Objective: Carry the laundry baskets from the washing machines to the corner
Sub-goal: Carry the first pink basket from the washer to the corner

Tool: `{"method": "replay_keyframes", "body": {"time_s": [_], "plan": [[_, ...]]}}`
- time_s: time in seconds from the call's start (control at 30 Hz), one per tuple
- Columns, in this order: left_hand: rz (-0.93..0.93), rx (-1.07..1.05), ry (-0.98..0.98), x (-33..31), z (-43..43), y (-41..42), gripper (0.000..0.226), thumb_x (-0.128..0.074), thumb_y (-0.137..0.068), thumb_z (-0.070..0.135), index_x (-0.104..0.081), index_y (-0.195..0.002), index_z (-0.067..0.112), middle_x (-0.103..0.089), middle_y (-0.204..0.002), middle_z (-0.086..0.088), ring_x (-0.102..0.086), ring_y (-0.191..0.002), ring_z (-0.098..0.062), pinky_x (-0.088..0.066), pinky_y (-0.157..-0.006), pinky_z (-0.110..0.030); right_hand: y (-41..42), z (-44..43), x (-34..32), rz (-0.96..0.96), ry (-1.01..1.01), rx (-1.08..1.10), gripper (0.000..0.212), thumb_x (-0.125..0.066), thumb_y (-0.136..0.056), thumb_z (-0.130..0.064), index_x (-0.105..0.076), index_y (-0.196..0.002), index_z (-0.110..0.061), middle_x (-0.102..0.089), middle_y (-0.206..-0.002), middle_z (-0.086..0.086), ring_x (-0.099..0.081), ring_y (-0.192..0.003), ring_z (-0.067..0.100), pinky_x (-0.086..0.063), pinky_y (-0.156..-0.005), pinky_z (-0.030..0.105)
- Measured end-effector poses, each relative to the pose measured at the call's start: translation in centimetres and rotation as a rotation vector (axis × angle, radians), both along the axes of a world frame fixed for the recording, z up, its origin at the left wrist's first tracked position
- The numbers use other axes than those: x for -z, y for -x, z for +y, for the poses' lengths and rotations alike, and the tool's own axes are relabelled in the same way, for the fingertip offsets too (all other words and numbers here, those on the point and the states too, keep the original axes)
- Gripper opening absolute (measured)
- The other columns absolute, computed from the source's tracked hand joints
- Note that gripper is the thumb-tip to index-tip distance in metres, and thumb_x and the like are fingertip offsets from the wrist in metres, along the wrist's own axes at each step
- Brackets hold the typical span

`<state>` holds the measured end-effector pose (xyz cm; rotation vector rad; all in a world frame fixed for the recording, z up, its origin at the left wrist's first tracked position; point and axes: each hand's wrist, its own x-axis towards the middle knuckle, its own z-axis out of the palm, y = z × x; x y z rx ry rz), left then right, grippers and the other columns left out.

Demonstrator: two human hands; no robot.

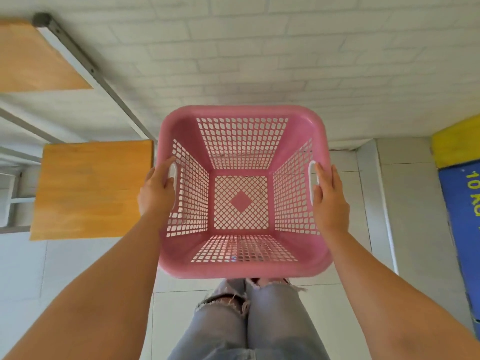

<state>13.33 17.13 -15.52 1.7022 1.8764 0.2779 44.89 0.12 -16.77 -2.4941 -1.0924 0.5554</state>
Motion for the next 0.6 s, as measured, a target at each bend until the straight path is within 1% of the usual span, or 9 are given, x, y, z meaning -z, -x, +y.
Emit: {"method": "replay_keyframes", "body": {"time_s": [0.1,0.17,0.27,0.37,0.5,0.57,0.6], "plan": [[-0.005,-0.036,0.017,1.9,0.9,0.9,0.052,-0.046,-0.093,0.013,-0.049,-0.131,0.048,-0.055,-0.135,0.004,-0.062,-0.105,-0.030,-0.048,-0.078,-0.035,0.6,1.6,1.8,-0.005,-0.006,-0.036,0.047,-0.031,-0.103,-0.030,-0.026,-0.148,-0.045,-0.018,-0.162,0.002,-0.065,-0.105,0.032,-0.050,-0.065,0.030],[0.013,-0.049,0.028,3.3,1.5,1.3,0.051,-0.043,-0.094,0.014,-0.048,-0.131,0.048,-0.054,-0.134,0.004,-0.061,-0.101,-0.030,-0.046,-0.073,-0.034,1.0,2.6,3.3,-0.012,-0.008,-0.050,0.048,-0.032,-0.103,-0.027,-0.027,-0.148,-0.043,-0.019,-0.162,0.002,-0.066,-0.102,0.032,-0.046,-0.063,0.027],[0.033,-0.055,0.037,5.6,2.6,1.6,0.050,-0.040,-0.095,0.015,-0.046,-0.131,0.050,-0.053,-0.133,0.004,-0.061,-0.096,-0.029,-0.047,-0.069,-0.035,1.5,3.8,5.8,-0.022,-0.022,-0.065,0.049,-0.034,-0.103,-0.025,-0.028,-0.149,-0.042,-0.021,-0.161,0.003,-0.067,-0.099,0.032,-0.049,-0.061,0.028],[0.049,-0.058,0.040,8.2,3.8,1.6,0.049,-0.039,-0.096,0.016,-0.045,-0.129,0.052,-0.054,-0.131,0.004,-0.061,-0.095,-0.028,-0.051,-0.071,-0.039,1.7,4.7,8.6,-0.019,-0.017,-0.049,0.048,-0.034,-0.103,-0.024,-0.030,-0.148,-0.041,-0.022,-0.161,0.004,-0.066,-0.100,0.032,-0.044,-0.060,0.024],[0.066,-0.055,0.020,12.0,5.0,1.6,0.049,-0.039,-0.096,0.016,-0.043,-0.129,0.053,-0.052,-0.133,0.004,-0.061,-0.097,-0.029,-0.055,-0.073,-0.043,2.2,6.0,12.4,-0.007,0.005,-0.027,0.048,-0.034,-0.103,-0.023,-0.031,-0.148,-0.040,-0.021,-0.161,0.004,-0.065,-0.104,0.033,-0.042,-0.063,0.024],[0.068,-0.063,0.021,14.1,5.4,1.9,0.049,-0.039,-0.097,0.017,-0.044,-0.129,0.053,-0.052,-0.134,0.005,-0.061,-0.096,-0.026,-0.055,-0.073,-0.042,2.2,6.6,14.4,-0.011,-0.001,-0.033,0.048,-0.034,-0.103,-0.023,-0.031,-0.148,-0.040,-0.021,-0.161,0.004,-0.066,-0.103,0.032,-0.042,-0.061,0.024],[0.068,-0.072,0.022,15.1,5.6,2.0,0.049,-0.040,-0.097,0.017,-0.044,-0.129,0.053,-0.052,-0.133,0.006,-0.060,-0.094,-0.024,-0.053,-0.072,-0.039,2.2,6.9,15.3,-0.014,-0.007,-0.041,0.048,-0.035,-0.103,-0.023,-0.031,-0.148,-0.040,-0.021,-0.161,0.003,-0.066,-0.103,0.032,-0.043,-0.061,0.025]]}}
